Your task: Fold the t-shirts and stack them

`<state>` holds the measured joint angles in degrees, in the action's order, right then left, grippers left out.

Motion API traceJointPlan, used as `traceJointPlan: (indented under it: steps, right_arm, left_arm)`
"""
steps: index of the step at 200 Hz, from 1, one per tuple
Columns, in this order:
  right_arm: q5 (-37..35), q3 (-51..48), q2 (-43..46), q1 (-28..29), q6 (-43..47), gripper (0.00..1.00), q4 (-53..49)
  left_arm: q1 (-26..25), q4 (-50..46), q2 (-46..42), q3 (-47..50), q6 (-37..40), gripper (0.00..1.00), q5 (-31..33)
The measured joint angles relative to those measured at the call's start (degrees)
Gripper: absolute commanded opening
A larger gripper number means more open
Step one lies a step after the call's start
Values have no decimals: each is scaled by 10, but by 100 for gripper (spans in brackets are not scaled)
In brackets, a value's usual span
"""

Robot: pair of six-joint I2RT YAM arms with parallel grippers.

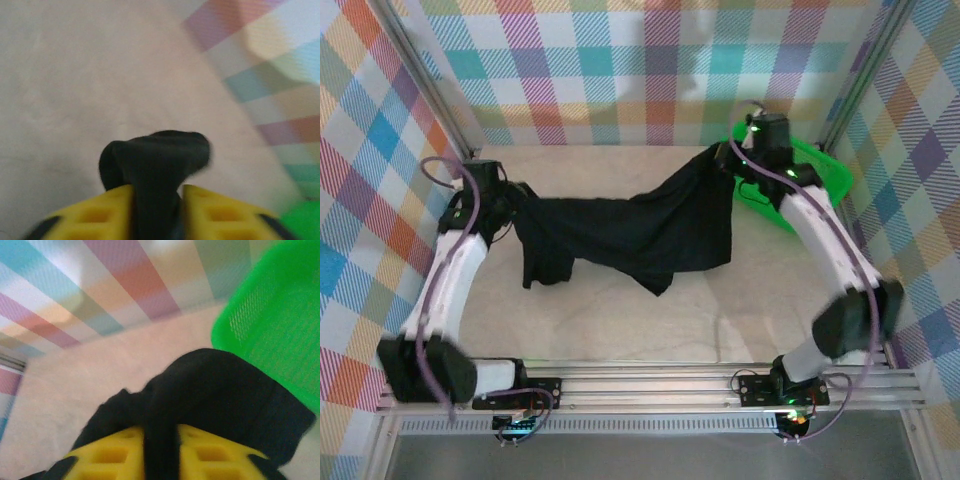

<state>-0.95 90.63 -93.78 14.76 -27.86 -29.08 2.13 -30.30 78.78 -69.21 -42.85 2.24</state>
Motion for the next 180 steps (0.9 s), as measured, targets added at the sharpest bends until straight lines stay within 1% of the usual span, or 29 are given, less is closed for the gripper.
traceJointPlan:
  steps: [10, 17, 26, 35, 53, 72, 87, 112, 137, 161, 180]
  right_arm:
    - [16, 22, -64, -7, -5, 44, -23]
    - [24, 25, -96, -10, -11, 46, -35]
    - [35, 12, -117, -13, -17, 48, -48]
    - [41, -16, -117, -14, -24, 49, -55]
    - [52, -88, -76, -14, -35, 50, -58]
    - [65, -164, -7, -10, -47, 50, -57]
    - [75, -216, 37, -8, -53, 51, -52]
    - [87, -294, 85, -4, -61, 52, -50]
    - [97, -336, 97, -4, -60, 54, -54]
    - [102, -348, 102, -4, -59, 55, -54]
    - [106, -349, 108, -4, -59, 55, -53]
  left_arm:
    - [23, -21, 71, -5, 2, 59, -9]
    - [31, -38, 104, -7, 5, 60, -9]
    - [39, -66, 125, -5, 7, 60, 0]
    - [40, -88, 119, 0, 11, 60, 10]
    - [36, -110, 61, 26, 21, 59, 24]
    - [31, -121, -24, 79, 39, 57, 19]
    - [23, -127, -50, 123, 50, 56, 10]
    - [-8, -143, -22, 185, 71, 56, 0]
    - [-39, -154, -2, 203, 97, 56, 2]
    - [-57, -153, 11, 203, 115, 56, 23]
    - [-70, -158, 42, 203, 123, 56, 56]
